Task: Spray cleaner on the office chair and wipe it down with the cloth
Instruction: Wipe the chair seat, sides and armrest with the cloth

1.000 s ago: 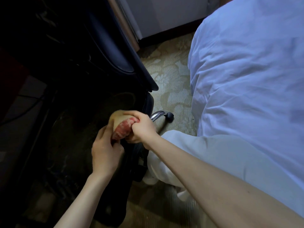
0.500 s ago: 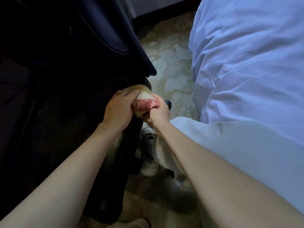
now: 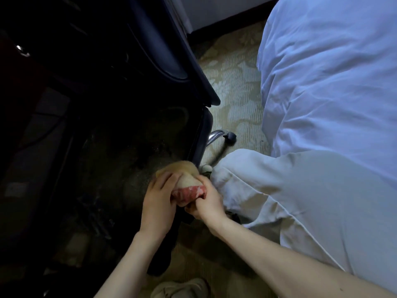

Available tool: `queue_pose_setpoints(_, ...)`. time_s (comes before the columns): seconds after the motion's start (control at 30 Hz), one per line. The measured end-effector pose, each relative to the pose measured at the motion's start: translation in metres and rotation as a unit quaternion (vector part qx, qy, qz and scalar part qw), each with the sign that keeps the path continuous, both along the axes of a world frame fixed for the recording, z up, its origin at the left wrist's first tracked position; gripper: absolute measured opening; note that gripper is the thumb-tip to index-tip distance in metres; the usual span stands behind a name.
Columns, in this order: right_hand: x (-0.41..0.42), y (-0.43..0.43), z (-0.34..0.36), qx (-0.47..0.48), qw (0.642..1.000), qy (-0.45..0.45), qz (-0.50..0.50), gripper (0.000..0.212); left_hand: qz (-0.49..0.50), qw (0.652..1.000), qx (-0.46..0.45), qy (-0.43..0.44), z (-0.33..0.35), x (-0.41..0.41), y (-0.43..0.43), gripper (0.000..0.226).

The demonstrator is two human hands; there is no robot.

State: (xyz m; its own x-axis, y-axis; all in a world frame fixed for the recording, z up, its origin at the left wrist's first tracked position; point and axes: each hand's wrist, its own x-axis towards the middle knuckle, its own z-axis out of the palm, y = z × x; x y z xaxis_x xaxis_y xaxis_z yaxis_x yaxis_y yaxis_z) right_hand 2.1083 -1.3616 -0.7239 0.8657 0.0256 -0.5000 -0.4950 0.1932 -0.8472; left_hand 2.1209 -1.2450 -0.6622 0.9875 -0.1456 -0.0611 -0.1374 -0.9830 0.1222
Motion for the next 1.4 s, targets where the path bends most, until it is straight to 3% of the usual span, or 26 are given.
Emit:
queue_pose_setpoints(0.17,-0.032,0.012,0.007,0.018,0.997,-0.005,0.069,0.051,0.071,0.996,-0.039,-0.027,-0.008,-0.061,0.022,0.067)
queue_pose_setpoints(0.43,-0.032,0.019,0.017,-0.029,0.995,-0.047,0.085,0.044,0.154,0.982,-0.098,-0.058,-0.013,-0.084,0.022,0.062)
queue_pose_setpoints(0.53,-0.016,0.013,0.031,-0.111,0.981,-0.152,0.050,0.045,0.137,0.982,-0.101,-0.079,-0.006,-0.086,0.024,0.061)
queue_pose_setpoints(0.63,0.015,0.000,0.037,-0.235,0.925,-0.299,0.015,0.052,0.096,0.985,-0.093,-0.111,0.001,-0.068,0.013,0.055)
queue_pose_setpoints(0.7,0.035,-0.014,0.031,-0.282,0.898,-0.338,-0.025,0.049,0.058,0.986,-0.077,-0.136,0.004,-0.043,0.000,0.050)
queue_pose_setpoints(0.8,0.044,-0.031,0.017,-0.305,0.903,-0.296,-0.069,0.051,0.010,0.988,-0.043,-0.149,0.000,-0.005,-0.016,0.046)
queue_pose_setpoints(0.9,0.033,-0.025,0.000,-0.289,0.924,-0.249,-0.020,0.050,0.008,0.992,-0.032,-0.125,-0.012,0.001,-0.018,0.044)
queue_pose_setpoints(1.1,0.006,0.001,-0.006,-0.307,0.919,-0.235,0.081,0.044,0.068,0.988,-0.007,-0.135,-0.030,-0.052,0.007,0.053)
queue_pose_setpoints(1.4,-0.024,0.029,-0.002,-0.289,0.914,-0.252,0.136,0.049,0.221,0.954,-0.147,-0.140,-0.038,-0.088,0.006,0.054)
